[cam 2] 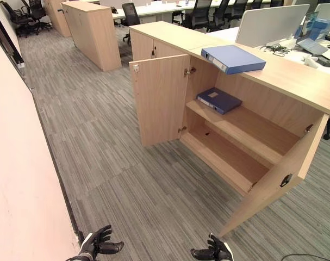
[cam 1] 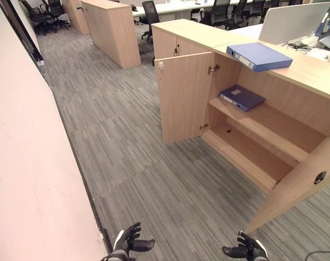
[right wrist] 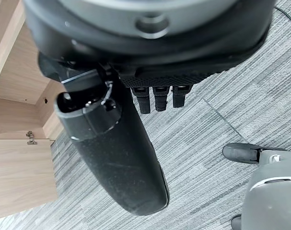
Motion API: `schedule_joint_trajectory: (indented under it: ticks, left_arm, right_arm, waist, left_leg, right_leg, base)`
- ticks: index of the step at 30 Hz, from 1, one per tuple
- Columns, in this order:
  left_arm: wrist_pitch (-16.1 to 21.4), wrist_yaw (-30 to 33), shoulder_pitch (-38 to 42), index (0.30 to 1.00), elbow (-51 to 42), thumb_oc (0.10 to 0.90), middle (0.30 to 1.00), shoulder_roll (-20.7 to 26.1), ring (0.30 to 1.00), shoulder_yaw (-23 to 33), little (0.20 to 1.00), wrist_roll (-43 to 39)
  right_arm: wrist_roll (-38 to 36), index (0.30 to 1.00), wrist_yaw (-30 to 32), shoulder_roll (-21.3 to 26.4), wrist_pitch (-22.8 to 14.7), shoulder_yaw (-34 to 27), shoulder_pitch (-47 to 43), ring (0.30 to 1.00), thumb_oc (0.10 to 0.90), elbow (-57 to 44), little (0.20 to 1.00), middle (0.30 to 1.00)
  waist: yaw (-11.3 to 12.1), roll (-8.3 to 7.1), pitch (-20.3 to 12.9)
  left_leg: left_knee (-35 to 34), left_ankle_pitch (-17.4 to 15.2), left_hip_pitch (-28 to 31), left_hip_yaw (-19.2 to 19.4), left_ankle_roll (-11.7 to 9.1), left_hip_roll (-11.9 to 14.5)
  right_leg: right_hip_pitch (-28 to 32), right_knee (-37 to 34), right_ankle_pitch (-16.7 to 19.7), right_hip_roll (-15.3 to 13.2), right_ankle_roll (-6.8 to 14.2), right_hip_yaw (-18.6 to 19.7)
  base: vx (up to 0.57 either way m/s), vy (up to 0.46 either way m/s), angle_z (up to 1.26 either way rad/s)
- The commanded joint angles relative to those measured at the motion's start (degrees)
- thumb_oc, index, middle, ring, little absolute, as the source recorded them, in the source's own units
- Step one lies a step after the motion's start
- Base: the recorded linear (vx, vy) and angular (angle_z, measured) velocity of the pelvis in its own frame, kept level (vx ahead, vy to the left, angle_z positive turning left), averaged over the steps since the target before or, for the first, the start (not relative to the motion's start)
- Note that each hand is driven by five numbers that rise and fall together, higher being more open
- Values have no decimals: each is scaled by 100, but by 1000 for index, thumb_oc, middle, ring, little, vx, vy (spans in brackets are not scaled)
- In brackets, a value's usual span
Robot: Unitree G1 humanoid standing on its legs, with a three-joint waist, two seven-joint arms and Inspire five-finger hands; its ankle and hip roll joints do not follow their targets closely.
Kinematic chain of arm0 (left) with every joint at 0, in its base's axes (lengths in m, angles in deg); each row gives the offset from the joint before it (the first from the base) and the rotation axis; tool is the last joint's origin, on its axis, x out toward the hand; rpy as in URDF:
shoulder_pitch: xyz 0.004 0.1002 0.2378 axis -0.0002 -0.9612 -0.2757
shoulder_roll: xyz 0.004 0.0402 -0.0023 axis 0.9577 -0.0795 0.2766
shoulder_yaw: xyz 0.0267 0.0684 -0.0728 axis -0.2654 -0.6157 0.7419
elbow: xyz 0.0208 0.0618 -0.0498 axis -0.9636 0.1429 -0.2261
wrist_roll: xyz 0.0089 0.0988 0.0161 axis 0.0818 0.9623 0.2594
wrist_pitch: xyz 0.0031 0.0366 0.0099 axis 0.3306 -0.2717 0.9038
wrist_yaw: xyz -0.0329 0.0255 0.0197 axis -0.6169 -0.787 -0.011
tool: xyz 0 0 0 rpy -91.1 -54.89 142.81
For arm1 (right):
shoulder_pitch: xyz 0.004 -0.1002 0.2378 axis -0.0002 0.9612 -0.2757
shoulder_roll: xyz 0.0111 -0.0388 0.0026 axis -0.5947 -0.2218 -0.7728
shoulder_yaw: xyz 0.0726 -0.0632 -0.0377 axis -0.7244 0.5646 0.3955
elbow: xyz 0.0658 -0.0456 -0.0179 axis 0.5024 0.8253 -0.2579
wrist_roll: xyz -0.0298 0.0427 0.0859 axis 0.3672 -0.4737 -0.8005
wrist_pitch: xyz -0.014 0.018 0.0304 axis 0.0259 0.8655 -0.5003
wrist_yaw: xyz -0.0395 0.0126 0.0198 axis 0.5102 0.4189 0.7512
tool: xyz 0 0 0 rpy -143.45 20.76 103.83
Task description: Put the empty folder in the office cabinet
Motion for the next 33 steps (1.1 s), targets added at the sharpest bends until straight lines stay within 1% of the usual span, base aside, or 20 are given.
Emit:
schedule_joint_trajectory:
  ticks: [1,6,7,8,10,11,12,13,14,15,17,18,19,20,22,24,26,27,30,33]
  left_arm:
    - [296,92,464,900,49,800,900,155,900,118,900,-37]
    - [308,120,481,900,81,800,900,171,900,167,900,-146]
    - [324,131,520,900,25,800,900,189,900,175,900,-215]
    - [323,131,523,900,24,800,900,190,900,175,900,-215]
    - [345,120,554,900,-69,800,900,185,900,181,900,-312]
    - [341,133,598,900,-61,800,900,170,900,158,900,-342]
    - [349,139,630,900,-45,800,900,157,900,171,900,-374]
    - [347,136,581,900,-43,800,900,141,900,196,900,-383]
    - [347,136,581,900,-43,800,900,141,900,197,900,-383]
    - [340,125,570,900,0,800,900,125,900,209,900,-374]
    - [315,105,560,900,83,800,900,125,900,218,900,-322]
    - [298,119,552,900,140,800,900,130,900,217,900,-292]
    - [278,149,561,900,161,800,900,144,900,207,900,-283]
    - [278,150,562,900,162,800,900,145,900,207,900,-283]
    - [278,185,577,900,203,800,900,170,900,237,900,-333]
    - [268,200,572,900,256,800,900,201,900,283,900,-395]
    - [264,217,522,900,347,800,900,244,900,361,900,-419]
    - [265,217,522,900,347,800,900,247,900,361,900,-420]
    - [267,198,483,900,425,800,900,279,900,430,900,-426]
    - [254,185,513,900,430,800,900,345,900,422,900,-394]
  right_arm:
    - [-116,900,2,194,-234,24,-378,900,800,-1,900,900]
    - [-135,900,-16,238,-243,39,-398,900,800,-32,900,900]
    - [-165,900,-22,279,-258,16,-413,900,800,-53,900,900]
    - [-165,900,-22,278,-258,15,-415,900,800,-52,900,900]
    - [-198,900,-33,352,-268,-30,-389,900,800,-119,900,900]
    - [-204,900,-7,400,-268,-50,-387,900,800,-141,900,900]
    - [-206,900,-17,421,-252,-61,-407,900,800,-138,900,900]
    - [-195,900,-34,443,-218,-69,-424,900,800,-66,900,900]
    - [-195,900,-34,443,-218,-68,-424,900,800,-66,900,900]
    - [-191,900,-49,452,-202,-64,-430,900,800,-31,900,900]
    - [-158,900,-64,466,-172,-78,-441,900,800,1,900,900]
    - [-140,900,-66,479,-163,-69,-454,900,800,2,900,900]
    - [-150,900,-33,496,-172,-25,-526,900,800,25,900,900]
    - [-151,900,-34,494,-174,-25,-528,900,800,29,900,900]
    - [-181,900,-5,488,-185,20,-617,900,800,94,900,900]
    - [-190,900,5,470,-169,55,-706,900,800,207,900,900]
    - [-174,900,6,458,-149,124,-775,900,800,262,900,900]
    - [-175,900,6,455,-151,125,-775,900,800,265,900,900]
    - [-148,900,-35,404,-129,170,-803,900,800,333,900,900]
    - [-184,900,-39,292,-129,138,-861,900,800,422,900,900]
  waist:
    - [13,-106,13]
    - [43,-47,118]
    - [71,-67,284]
    - [58,-66,276]
    - [82,-83,446]
    - [108,-90,553]
    - [74,-107,579]
    - [59,-104,584]
    - [58,-103,583]
    - [58,-98,585]
    - [108,-106,536]
    - [159,-118,514]
    - [300,-123,506]
    - [294,-137,509]
    - [413,-163,516]
    - [514,-211,501]
    - [724,-258,457]
    - [723,-267,462]
    - [897,-286,361]
    - [1020,-355,271]
  left_leg:
    - [-44,-102,302,-253,-855,734]
    - [-20,60,277,-276,-916,872]
    - [533,49,-31,-314,-993,951]
    - [582,28,-72,-333,-995,958]
    - [1246,110,-544,-380,-1114,1003]
    - [1750,434,-893,-491,-1204,1059]
    - [2039,530,-1116,-484,-1271,1110]
    - [2387,669,-1285,-363,-1264,1264]
    - [2390,668,-1288,-364,-1264,1265]
    - [2332,723,-1341,-245,-1243,1373]
    - [1840,658,-1364,2,-1192,1549]
    - [1520,735,-1389,45,-1172,1606]
    - [796,945,-1517,-61,-1149,1699]
    - [756,963,-1491,-57,-1149,1679]
    - [235,1063,-1661,-156,-1172,1776]
    - [95,1090,-1909,-156,-1208,1961]
    - [69,1149,-2193,-233,-1240,2198]
    - [72,1145,-2187,-231,-1243,2193]
    - [108,1240,-2289,-315,-1293,2288]
    - [259,1513,-2369,-406,-1330,2244]
  right_leg:
    - [141,38,-402,-348,574,61]
    - [161,38,-478,-257,519,86]
    - [178,38,-502,-274,462,81]
    - [167,38,-501,-270,459,68]
    - [211,38,-547,-302,382,11]
    - [252,38,-566,-313,328,-39]
    - [273,38,-586,-325,288,-104]
    - [362,38,-667,-315,239,-187]
    - [361,38,-667,-314,239,-189]
    - [433,38,-714,-318,240,-243]
    - [533,38,-791,-344,295,-329]
    - [568,38,-813,-345,332,-349]
    - [659,38,-925,-310,368,-356]
    - [670,38,-936,-324,370,-365]
    - [775,100,-1092,-278,384,-305]
    - [898,293,-1366,-276,385,-241]
    - [1175,456,-1636,-320,438,-67]
    - [1178,464,-1647,-327,437,-69]
    - [1416,467,-1832,-439,533,105]
    - [1452,547,-1846,-638,683,247]
  base:
    - [-1,-53,2]
    - [-32,-53,5]
    - [-104,-71,8]
    - [-150,-84,12]
    - [-113,-57,21]
    - [-89,-59,32]
    - [-19,-54,52]
    - [39,-36,52]
    - [99,5,44]
    - [106,51,20]
    - [192,87,26]
    - [296,132,39]
    - [236,108,34]
    - [230,81,28]
    - [225,56,29]
    - [378,135,-8]
    - [439,181,-46]
    - [302,127,-45]
    - [337,197,-10]
    - [342,259,-11]
